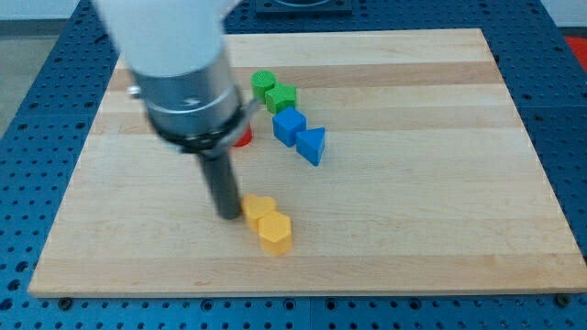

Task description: Slide the yellow heart to the right

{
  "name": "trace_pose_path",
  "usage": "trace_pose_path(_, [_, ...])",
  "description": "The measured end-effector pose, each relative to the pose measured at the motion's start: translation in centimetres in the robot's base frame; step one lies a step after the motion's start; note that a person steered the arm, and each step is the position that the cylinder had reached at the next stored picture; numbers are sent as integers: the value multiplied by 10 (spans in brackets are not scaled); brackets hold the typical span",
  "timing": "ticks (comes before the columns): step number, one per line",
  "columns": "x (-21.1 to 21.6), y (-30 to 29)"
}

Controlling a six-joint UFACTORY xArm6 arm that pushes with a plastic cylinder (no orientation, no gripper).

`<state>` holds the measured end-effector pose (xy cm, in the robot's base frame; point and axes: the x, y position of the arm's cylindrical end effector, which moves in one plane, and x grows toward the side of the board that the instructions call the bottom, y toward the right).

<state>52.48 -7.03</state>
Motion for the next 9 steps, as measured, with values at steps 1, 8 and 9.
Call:
trace_pose_path(1, [-35,71])
trace_pose_path(8, [33,-17])
trace_pose_path(9, [37,16])
